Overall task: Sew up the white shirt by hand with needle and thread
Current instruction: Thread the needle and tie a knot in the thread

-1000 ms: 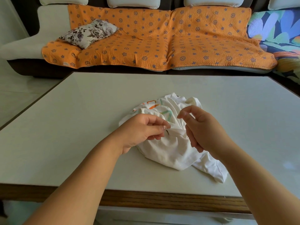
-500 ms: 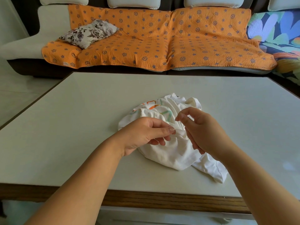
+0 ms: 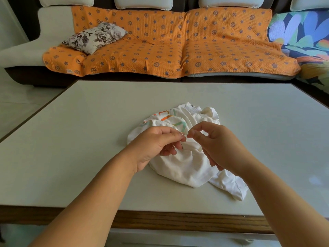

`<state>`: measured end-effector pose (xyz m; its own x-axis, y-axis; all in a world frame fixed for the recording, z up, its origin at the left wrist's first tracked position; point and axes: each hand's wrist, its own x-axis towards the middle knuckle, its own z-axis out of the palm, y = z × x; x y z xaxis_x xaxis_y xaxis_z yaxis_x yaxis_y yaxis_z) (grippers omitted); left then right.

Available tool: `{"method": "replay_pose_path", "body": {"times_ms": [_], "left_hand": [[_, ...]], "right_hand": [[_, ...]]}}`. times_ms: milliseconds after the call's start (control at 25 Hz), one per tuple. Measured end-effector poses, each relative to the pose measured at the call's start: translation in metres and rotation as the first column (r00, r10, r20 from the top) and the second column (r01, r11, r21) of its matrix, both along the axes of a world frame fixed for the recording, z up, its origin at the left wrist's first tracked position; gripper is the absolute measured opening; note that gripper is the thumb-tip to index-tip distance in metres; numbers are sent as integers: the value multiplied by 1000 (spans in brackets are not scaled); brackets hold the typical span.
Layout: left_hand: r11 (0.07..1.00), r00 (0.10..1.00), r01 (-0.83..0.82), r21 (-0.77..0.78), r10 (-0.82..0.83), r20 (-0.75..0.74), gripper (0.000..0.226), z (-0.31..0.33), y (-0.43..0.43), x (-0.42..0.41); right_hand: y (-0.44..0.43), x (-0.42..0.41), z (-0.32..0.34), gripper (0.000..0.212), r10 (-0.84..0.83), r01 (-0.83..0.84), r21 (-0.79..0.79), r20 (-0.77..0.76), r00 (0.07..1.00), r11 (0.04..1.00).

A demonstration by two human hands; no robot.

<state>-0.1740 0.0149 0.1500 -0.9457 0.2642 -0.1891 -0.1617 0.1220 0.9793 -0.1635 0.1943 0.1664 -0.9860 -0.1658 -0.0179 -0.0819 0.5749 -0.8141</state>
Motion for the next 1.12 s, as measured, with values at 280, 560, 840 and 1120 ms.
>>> {"method": "replay_pose_path", "body": {"times_ms": [280,560,840,1120], "left_hand": [[995,996,87,42,-88,9,30,-1,2,3],[998,1000,2,58,-2,5,14,-4,3,0],[952,985,-140,271,106,137,10,-2,0,-3],[923,973,-201,329,149,176,11,1,-2,-4]], "right_hand": [[0,-1,-1,18,3,-2,37,-7,1000,999],[2,0,-2,18,6,-6,31,3,1000,1000],[2,-1,-3,17,16,-17,34,13,1000,999],[3,2,1,19,45,-44,-27,21,999,999]]}}
